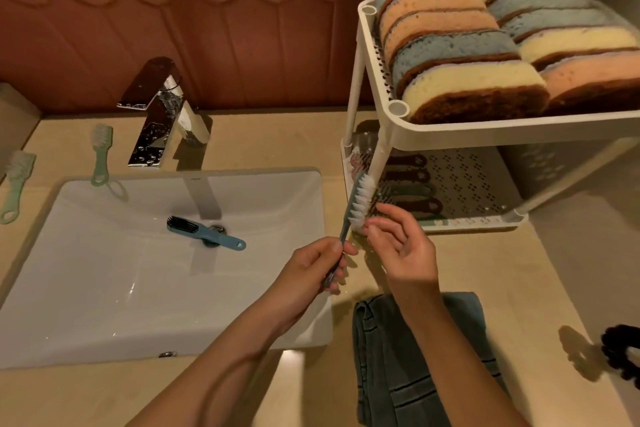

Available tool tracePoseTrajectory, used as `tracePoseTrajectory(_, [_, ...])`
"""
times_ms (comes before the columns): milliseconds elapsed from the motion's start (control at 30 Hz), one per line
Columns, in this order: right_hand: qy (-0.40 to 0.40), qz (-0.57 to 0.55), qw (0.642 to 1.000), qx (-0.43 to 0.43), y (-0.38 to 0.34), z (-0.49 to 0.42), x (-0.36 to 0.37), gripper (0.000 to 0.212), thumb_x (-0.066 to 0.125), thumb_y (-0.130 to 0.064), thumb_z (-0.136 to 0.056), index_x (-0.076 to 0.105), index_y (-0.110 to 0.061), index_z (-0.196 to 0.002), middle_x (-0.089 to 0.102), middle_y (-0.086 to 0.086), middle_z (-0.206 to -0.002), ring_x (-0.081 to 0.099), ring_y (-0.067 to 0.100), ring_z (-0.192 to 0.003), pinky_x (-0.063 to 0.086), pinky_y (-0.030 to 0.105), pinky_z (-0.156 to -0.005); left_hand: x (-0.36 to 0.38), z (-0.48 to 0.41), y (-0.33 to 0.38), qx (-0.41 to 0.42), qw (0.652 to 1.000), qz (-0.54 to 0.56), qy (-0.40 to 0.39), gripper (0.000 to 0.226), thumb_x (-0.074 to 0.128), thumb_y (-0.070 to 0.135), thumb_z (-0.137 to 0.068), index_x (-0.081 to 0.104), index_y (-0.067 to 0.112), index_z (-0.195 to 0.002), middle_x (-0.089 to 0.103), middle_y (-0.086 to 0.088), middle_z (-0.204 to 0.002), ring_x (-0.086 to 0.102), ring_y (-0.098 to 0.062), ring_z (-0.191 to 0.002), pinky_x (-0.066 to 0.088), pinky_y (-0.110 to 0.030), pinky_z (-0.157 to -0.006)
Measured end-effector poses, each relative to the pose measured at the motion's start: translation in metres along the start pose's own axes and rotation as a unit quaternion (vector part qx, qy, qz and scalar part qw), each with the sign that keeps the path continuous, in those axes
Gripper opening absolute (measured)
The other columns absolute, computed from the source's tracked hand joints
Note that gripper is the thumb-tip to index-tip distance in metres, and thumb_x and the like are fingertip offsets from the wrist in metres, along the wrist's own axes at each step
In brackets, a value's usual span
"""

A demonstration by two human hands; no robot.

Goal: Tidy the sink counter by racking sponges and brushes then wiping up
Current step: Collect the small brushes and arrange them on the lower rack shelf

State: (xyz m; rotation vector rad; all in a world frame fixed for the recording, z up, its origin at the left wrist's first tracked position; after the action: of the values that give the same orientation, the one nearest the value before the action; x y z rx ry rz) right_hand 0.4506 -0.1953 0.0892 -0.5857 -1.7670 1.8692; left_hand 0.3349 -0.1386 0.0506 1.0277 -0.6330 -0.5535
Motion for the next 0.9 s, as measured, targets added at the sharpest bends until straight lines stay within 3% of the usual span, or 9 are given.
tracePoseTrajectory(167, [0.007, -0.021, 1.000, 0.015, 0.004, 0.004, -0.001, 0.035, 0.061, 0.000, -0.084, 0.054, -0.010, -0.117, 0.064, 0.006, -0.098, 0.063, -0.003, -0.087, 0.049, 0.012, -0.078, 0.009, 0.001, -0.008, 0.010, 1.000, -0.017, -0.005, 0.026, 0.043, 0.027, -0.095, 0.065, 0.018, -0.086, 0.051, 0.000, -0.070, 0.049, -0.011, -0.065, 0.043, -0.030, -0.067])
tracePoseTrajectory(333, [-0.058, -0.041, 0.995, 0.069, 0.017, 0.010, 0.011, 0.046, 0.062, -0.017, -0.079, 0.051, -0.012, -0.123, 0.066, 0.008, -0.105, 0.066, 0.010, -0.092, 0.053, 0.023, -0.079, 0.006, 0.009, -0.011, 0.037, 0.998, -0.055, -0.007, 0.026, 0.042, 0.020, -0.096, 0.066, 0.012, -0.089, 0.052, 0.003, -0.067, 0.050, -0.008, -0.064, 0.045, -0.022, -0.063])
tracePoseTrajectory(500, [0.005, -0.019, 0.998, 0.058, 0.019, 0.011, -0.006, 0.031, 0.063, -0.006, -0.085, 0.057, -0.020, -0.112, 0.068, 0.002, -0.097, 0.066, 0.008, -0.090, 0.052, 0.020, -0.078, 0.012, 0.005, -0.009, 0.021, 0.994, -0.100, -0.030, 0.026, 0.043, 0.015, -0.097, 0.067, 0.007, -0.093, 0.059, 0.005, -0.066, 0.055, -0.005, -0.063, 0.044, -0.017, -0.063])
tracePoseTrajectory(567, [0.034, -0.023, 0.998, 0.053, 0.016, 0.011, -0.016, 0.032, 0.062, -0.003, -0.084, 0.057, -0.026, -0.107, 0.069, -0.006, -0.092, 0.066, 0.002, -0.088, 0.052, 0.016, -0.077, 0.016, 0.001, -0.004, 0.018, 0.992, -0.122, -0.026, 0.022, 0.046, 0.016, -0.096, 0.067, 0.010, -0.092, 0.061, 0.003, -0.073, 0.057, -0.006, -0.068, 0.044, -0.013, -0.064])
tracePoseTrajectory(633, [0.071, -0.021, 0.996, 0.042, 0.011, 0.011, -0.030, 0.032, 0.060, -0.003, -0.085, 0.057, -0.030, -0.101, 0.069, -0.011, -0.084, 0.065, -0.005, -0.082, 0.051, 0.011, -0.073, 0.008, -0.007, 0.004, 0.027, 0.988, -0.146, 0.042, 0.015, 0.051, 0.018, -0.094, 0.065, 0.016, -0.095, 0.063, 0.003, -0.085, 0.059, -0.009, -0.081, 0.045, -0.010, -0.068])
tracePoseTrajectory(733, [0.096, 0.025, 0.995, 0.021, 0.002, 0.005, -0.054, 0.027, 0.056, -0.007, -0.088, 0.056, -0.020, -0.111, 0.064, -0.008, -0.090, 0.063, -0.005, -0.081, 0.051, 0.011, -0.074, -0.002, -0.016, 0.024, 0.046, 0.975, -0.169, 0.141, 0.022, 0.056, 0.022, -0.091, 0.057, 0.020, -0.113, 0.059, 0.002, -0.108, 0.054, -0.011, -0.100, 0.043, -0.013, -0.076])
tracePoseTrajectory(800, [0.096, 0.055, 0.993, 0.032, 0.001, -0.004, -0.068, 0.031, 0.056, -0.010, -0.089, 0.055, -0.019, -0.118, 0.063, -0.006, -0.093, 0.063, 0.002, -0.083, 0.052, 0.010, -0.074, 0.003, -0.024, 0.040, 0.073, 0.966, -0.207, 0.137, 0.040, 0.056, 0.026, -0.090, 0.046, 0.020, -0.129, 0.049, 0.007, -0.123, 0.048, -0.008, -0.111, 0.040, -0.018, -0.086])
tracePoseTrajectory(900, [0.078, 0.134, 0.987, 0.048, 0.002, -0.021, -0.086, 0.035, 0.057, -0.014, -0.090, 0.054, -0.020, -0.124, 0.062, -0.012, -0.100, 0.059, -0.003, -0.090, 0.047, 0.006, -0.076, 0.020, -0.038, 0.059, 0.117, 0.956, -0.250, 0.100, 0.050, 0.056, 0.030, -0.090, 0.039, 0.024, -0.137, 0.044, 0.011, -0.132, 0.040, -0.003, -0.117, 0.036, -0.022, -0.093])
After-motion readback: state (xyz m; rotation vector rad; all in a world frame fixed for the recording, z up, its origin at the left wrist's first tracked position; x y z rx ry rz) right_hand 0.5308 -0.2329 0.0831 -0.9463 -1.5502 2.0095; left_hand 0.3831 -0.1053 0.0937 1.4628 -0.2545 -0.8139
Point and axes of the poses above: each hand's wrist, its own z-axis away from the middle knuckle, its own x-axis out of the palm, y = z × x, the point moved 8 cm from there along -z, towards the middle knuckle
